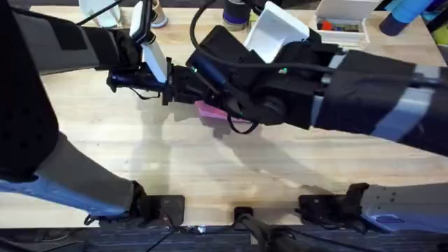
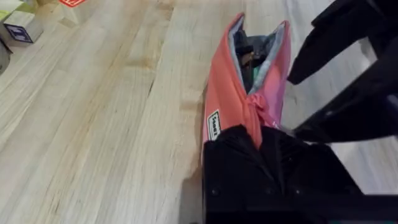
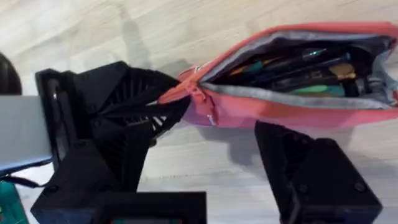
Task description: Unzip the bag, pick up the pens from the table one at a time and place them inside, then zip the bag closed.
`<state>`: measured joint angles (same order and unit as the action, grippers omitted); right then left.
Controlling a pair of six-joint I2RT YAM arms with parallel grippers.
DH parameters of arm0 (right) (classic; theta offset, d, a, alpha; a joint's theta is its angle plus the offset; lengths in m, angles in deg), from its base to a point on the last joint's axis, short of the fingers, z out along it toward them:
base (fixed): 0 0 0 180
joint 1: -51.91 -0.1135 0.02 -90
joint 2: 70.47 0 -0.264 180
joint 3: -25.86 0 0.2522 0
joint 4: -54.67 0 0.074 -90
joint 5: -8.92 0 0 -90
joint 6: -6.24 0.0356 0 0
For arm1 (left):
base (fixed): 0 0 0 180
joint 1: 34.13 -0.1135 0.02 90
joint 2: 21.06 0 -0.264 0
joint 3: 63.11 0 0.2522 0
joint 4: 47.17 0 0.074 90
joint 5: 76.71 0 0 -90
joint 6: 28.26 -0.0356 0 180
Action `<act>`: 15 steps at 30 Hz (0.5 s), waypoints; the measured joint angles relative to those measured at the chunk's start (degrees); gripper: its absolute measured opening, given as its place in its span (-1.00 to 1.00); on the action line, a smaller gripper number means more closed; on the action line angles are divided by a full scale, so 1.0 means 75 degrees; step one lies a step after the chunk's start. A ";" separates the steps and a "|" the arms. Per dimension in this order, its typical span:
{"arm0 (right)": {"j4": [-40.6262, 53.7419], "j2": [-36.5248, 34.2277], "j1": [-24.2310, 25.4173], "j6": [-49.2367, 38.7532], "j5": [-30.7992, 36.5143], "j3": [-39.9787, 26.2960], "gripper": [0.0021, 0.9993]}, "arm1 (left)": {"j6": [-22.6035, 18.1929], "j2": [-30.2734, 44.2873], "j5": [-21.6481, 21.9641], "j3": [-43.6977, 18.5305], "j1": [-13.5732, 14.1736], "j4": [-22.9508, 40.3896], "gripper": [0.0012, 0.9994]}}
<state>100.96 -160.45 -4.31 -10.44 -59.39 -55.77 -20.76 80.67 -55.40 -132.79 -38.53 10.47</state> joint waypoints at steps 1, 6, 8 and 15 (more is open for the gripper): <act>-0.0010 -0.0032 0.0026 0.0000 0.0000 0.0000 0.97 | 0.0000 0.0001 0.0000 0.0000 0.0000 0.0011 -0.92; -0.0131 -0.0162 0.0197 0.0003 -0.0003 0.0000 0.88 | 0.0003 0.0000 0.0000 0.0000 0.0000 0.0029 -0.92; -0.0153 -0.0211 0.0259 0.0005 -0.0003 0.0000 0.87 | 0.0000 0.0002 -0.0001 0.0000 0.0000 0.0029 -0.92; -0.0218 -0.0450 0.0308 0.0003 0.0020 0.0000 0.83 | 0.0000 0.0002 0.0011 0.0000 0.0000 0.0032 -0.92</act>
<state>99.33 -163.83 -2.00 -10.42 -59.24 -55.77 -20.76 80.69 -55.31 -132.79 -38.53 10.71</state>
